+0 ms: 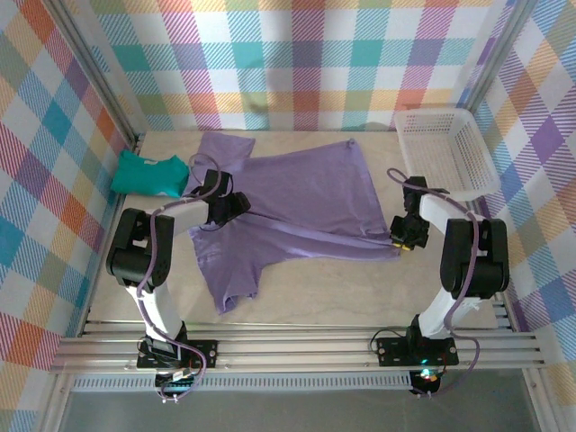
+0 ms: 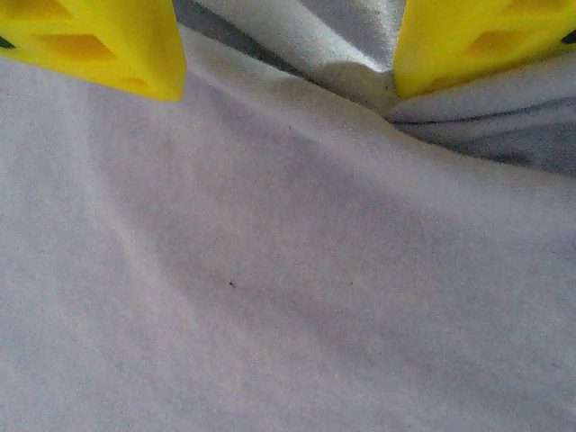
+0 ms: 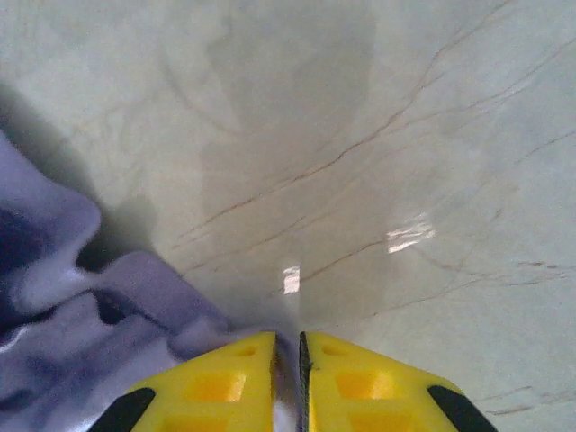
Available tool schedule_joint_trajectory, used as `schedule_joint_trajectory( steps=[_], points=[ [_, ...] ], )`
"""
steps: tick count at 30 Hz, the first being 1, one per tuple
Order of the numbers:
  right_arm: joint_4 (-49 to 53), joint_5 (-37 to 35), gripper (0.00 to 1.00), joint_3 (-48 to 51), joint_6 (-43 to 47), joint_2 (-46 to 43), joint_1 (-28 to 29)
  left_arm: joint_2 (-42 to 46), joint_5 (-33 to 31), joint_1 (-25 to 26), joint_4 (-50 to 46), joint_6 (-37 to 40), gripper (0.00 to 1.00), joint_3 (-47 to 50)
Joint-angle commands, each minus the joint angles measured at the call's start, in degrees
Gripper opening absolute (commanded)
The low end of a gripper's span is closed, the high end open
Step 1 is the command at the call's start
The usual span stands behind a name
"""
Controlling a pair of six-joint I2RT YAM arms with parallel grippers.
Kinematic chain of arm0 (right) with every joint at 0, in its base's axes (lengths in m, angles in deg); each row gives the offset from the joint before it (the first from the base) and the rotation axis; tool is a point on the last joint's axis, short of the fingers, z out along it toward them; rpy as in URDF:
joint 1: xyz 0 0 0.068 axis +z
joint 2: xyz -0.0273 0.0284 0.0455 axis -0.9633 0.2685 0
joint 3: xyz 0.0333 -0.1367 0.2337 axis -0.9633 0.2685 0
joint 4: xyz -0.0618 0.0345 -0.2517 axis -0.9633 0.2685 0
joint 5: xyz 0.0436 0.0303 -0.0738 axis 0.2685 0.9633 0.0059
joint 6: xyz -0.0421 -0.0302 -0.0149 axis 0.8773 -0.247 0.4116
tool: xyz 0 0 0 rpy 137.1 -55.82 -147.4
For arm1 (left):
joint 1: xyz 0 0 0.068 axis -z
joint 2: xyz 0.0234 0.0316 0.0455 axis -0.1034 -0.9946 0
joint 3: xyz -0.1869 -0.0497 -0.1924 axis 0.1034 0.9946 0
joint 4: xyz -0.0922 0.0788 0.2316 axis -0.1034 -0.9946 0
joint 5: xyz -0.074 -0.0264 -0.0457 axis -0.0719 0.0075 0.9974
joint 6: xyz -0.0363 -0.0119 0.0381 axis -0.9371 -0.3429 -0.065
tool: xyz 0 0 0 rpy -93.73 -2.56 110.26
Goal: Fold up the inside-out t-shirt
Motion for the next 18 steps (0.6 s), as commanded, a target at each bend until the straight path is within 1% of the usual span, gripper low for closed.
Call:
schedule_joint_trajectory(
  steps=[1, 3, 7, 12, 15, 18],
  points=[
    [3.79, -2.74, 0.2, -0.28, 1.71, -1.17, -0.47, 0.55, -1.28, -0.84, -2.55, 0.07, 0.63, -0.27],
    [3.5, 0.76, 0.23, 1.4, 1.02, -4.15, -0.52, 0.8, -0.84, -0.8, -2.29, -0.14, 0.63, 0.28],
    [2.61, 7.34, 0.31, 6.28, -1.59, -10.4, -0.21, 0.84, 0.72, -0.84, -1.74, -0.65, 0.62, 0.8],
    [2.29, 7.01, 0.38, 12.21, -3.21, -15.11, -0.18, 0.65, 1.37, -0.84, -1.39, -0.85, 0.62, 0.77],
    [0.87, 8.11, 0.4, 13.86, -3.57, -14.05, -0.21, 0.66, 1.57, -0.84, -1.22, -0.89, 0.62, 0.77],
    [-0.54, 7.84, 0.4, 12.92, -3.16, -11.97, -0.19, 0.58, 1.52, -0.84, -1.21, -0.67, 0.63, 0.87]
  ],
)
